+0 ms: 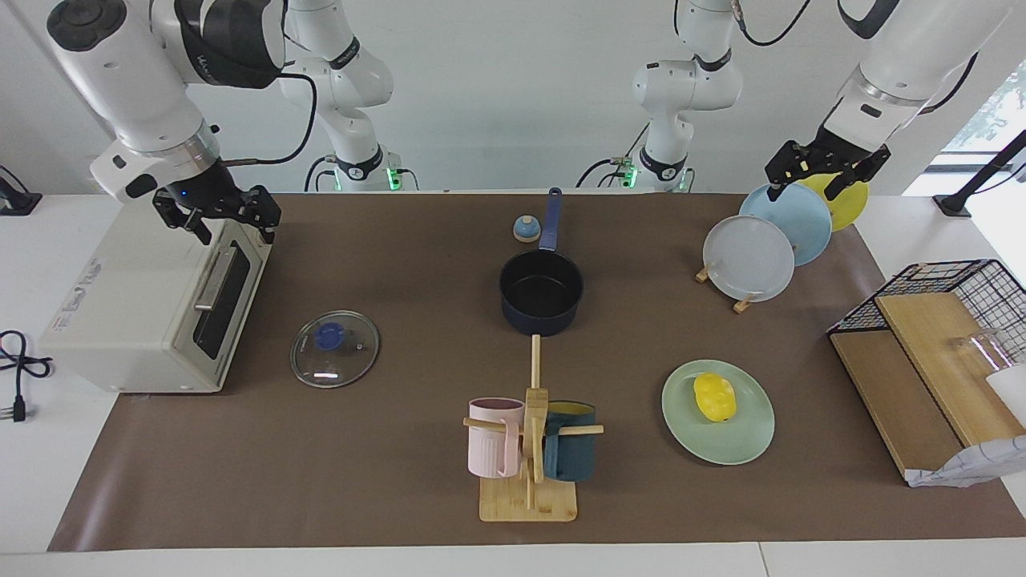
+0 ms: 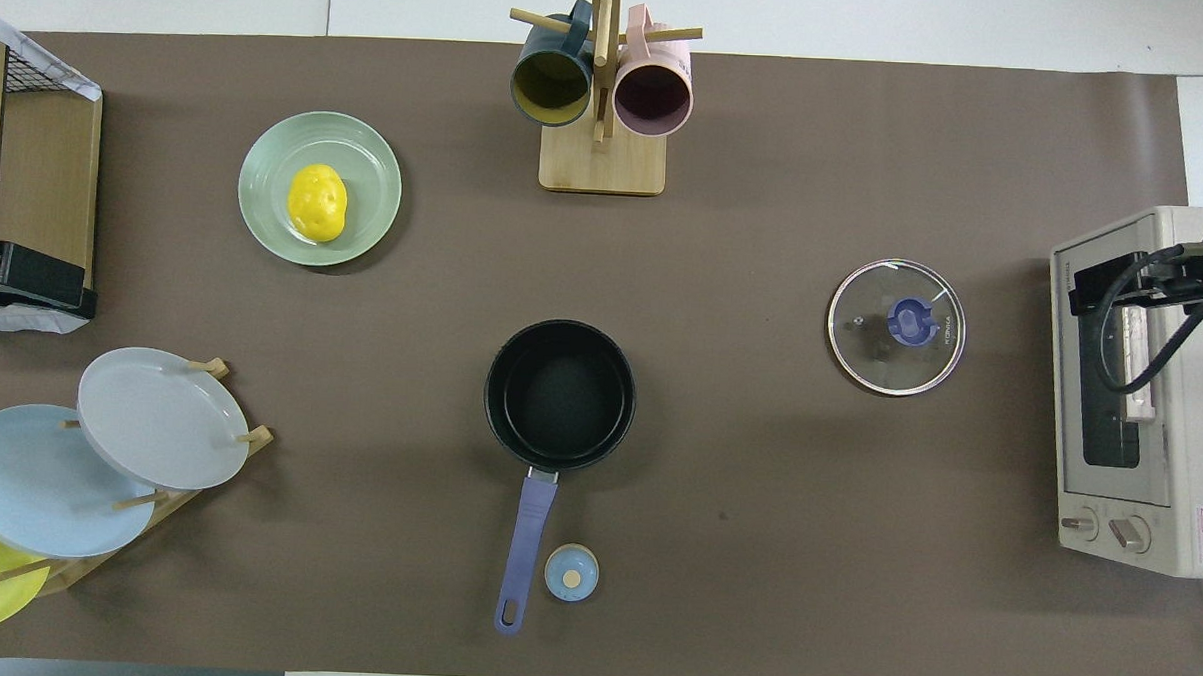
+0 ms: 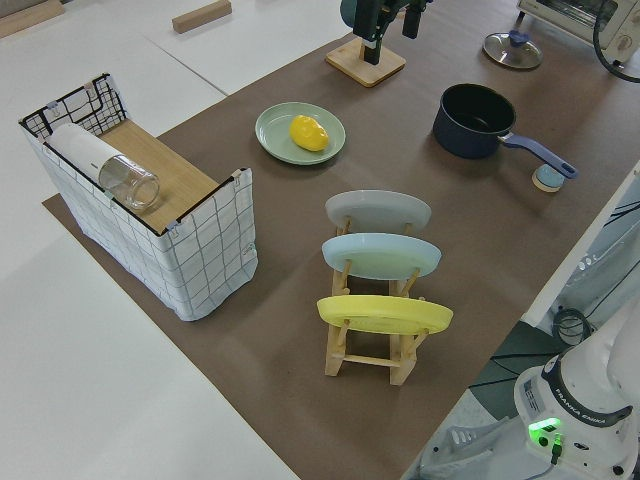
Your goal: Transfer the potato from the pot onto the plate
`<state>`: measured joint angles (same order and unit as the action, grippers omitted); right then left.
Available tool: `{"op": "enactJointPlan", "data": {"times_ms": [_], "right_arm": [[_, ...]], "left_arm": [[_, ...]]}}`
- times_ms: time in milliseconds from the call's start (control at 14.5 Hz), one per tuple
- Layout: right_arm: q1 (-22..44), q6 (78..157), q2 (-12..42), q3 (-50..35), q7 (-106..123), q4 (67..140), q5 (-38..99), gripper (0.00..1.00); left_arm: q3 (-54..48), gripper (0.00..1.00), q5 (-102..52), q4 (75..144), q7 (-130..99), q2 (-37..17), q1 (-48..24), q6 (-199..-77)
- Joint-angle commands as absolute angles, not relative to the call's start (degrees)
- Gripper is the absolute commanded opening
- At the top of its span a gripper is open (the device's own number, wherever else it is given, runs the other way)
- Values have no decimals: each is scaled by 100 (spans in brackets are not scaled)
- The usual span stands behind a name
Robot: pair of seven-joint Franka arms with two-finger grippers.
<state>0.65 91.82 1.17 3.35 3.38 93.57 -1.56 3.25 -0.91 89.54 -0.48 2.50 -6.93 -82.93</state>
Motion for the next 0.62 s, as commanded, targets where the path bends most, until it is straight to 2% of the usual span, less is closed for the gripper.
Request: {"op": "enactJointPlan", "data": {"times_ms": [0, 69, 552], "right_arm": [[26, 9070, 132, 308, 264, 9308, -132, 100], [26, 9070, 132, 308, 255, 9308, -123, 100], [26, 9070, 132, 299, 264, 9308, -123, 100]], "left_arm": [[272, 100, 9, 9560, -79, 535, -685, -8892], [272, 100, 9, 9737, -79, 580, -694, -8999], [272, 100, 9, 9694, -79, 589, -712, -8947]]}}
